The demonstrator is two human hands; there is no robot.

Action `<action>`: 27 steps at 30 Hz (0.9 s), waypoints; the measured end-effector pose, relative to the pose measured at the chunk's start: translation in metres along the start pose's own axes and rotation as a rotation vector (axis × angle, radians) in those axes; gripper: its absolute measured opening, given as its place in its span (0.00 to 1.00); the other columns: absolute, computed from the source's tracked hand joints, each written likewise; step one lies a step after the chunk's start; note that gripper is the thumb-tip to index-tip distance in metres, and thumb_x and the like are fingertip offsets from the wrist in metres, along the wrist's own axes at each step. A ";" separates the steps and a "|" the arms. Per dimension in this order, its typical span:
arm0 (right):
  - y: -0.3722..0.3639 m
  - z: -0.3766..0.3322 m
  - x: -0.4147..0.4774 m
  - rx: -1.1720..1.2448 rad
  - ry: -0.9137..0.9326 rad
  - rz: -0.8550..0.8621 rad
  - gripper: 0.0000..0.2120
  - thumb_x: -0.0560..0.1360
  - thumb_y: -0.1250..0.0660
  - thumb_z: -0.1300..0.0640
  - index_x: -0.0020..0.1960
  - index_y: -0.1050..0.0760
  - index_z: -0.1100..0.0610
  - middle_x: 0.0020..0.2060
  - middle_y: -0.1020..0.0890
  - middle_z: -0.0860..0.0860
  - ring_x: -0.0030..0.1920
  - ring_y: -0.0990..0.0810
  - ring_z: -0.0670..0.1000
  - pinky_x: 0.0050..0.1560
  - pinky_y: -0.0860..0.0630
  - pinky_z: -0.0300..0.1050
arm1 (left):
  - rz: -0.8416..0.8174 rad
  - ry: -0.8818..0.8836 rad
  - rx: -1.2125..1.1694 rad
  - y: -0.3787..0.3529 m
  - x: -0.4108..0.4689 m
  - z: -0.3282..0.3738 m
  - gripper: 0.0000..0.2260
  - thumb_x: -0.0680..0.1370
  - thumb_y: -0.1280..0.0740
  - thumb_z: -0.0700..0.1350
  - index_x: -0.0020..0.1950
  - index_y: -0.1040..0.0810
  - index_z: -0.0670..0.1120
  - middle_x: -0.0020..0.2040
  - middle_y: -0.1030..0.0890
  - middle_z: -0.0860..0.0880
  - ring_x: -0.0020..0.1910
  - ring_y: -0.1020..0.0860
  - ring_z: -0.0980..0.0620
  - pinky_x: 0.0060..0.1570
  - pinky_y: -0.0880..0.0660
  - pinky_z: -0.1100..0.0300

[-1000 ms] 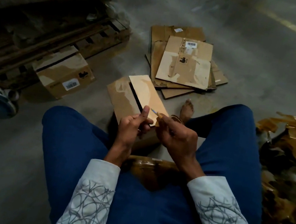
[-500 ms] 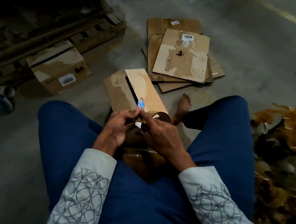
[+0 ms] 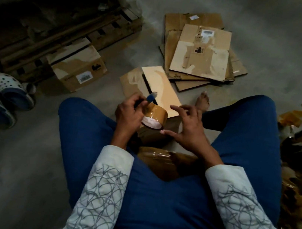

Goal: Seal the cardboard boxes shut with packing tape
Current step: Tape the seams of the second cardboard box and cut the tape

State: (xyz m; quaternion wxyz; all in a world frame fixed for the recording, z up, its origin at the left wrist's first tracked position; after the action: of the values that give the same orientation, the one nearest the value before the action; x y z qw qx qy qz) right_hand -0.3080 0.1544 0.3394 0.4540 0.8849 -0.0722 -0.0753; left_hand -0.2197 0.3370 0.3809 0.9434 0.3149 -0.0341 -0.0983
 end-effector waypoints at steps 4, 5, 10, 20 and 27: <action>-0.008 -0.014 -0.003 0.221 -0.036 -0.129 0.36 0.68 0.25 0.36 0.71 0.31 0.49 0.68 0.29 0.51 0.68 0.33 0.52 0.66 0.33 0.48 | -0.091 -0.028 -0.023 0.004 0.001 -0.005 0.04 0.81 0.34 0.42 0.53 0.20 0.49 0.50 0.19 0.54 0.53 0.20 0.54 0.47 0.25 0.63; -0.008 -0.016 -0.004 0.281 -0.066 -0.138 0.33 0.68 0.25 0.35 0.67 0.29 0.49 0.65 0.25 0.50 0.65 0.28 0.50 0.64 0.29 0.47 | -0.103 -0.021 -0.035 0.005 0.002 -0.005 0.05 0.82 0.34 0.41 0.53 0.21 0.50 0.50 0.19 0.53 0.53 0.21 0.53 0.47 0.24 0.61; -0.004 -0.029 0.004 0.506 -0.027 -0.340 0.16 0.72 0.26 0.40 0.51 0.22 0.50 0.48 0.17 0.48 0.50 0.18 0.47 0.55 0.19 0.58 | -0.211 -0.008 -0.117 0.016 0.028 0.001 0.05 0.82 0.35 0.41 0.51 0.23 0.51 0.52 0.20 0.50 0.53 0.21 0.52 0.50 0.23 0.58; 0.004 -0.029 0.110 0.361 0.095 -0.365 0.16 0.75 0.31 0.38 0.56 0.23 0.46 0.57 0.27 0.49 0.60 0.28 0.53 0.61 0.24 0.58 | -0.339 0.062 -0.159 0.033 0.145 -0.030 0.04 0.82 0.35 0.38 0.50 0.22 0.46 0.45 0.19 0.45 0.46 0.18 0.48 0.44 0.19 0.56; -0.024 -0.009 0.195 0.317 0.041 -0.492 0.10 0.79 0.33 0.44 0.57 0.25 0.48 0.52 0.16 0.45 0.53 0.19 0.39 0.49 0.26 0.34 | -0.417 0.211 -0.047 -0.008 0.236 -0.078 0.02 0.78 0.29 0.40 0.46 0.19 0.44 0.45 0.17 0.41 0.46 0.16 0.41 0.40 0.18 0.55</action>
State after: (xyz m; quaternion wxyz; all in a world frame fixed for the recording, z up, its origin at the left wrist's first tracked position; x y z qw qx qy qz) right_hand -0.1138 0.1376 0.3118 0.2796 0.9370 0.1428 -0.1530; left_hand 0.0198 0.3272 0.3143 0.9081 0.3016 0.1330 -0.2582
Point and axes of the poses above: each hand's wrist, its own x-axis towards the middle knuckle, its own y-axis out of the back of the hand, z = x × y, the point moved 1 cm from there along x, towards the middle knuckle
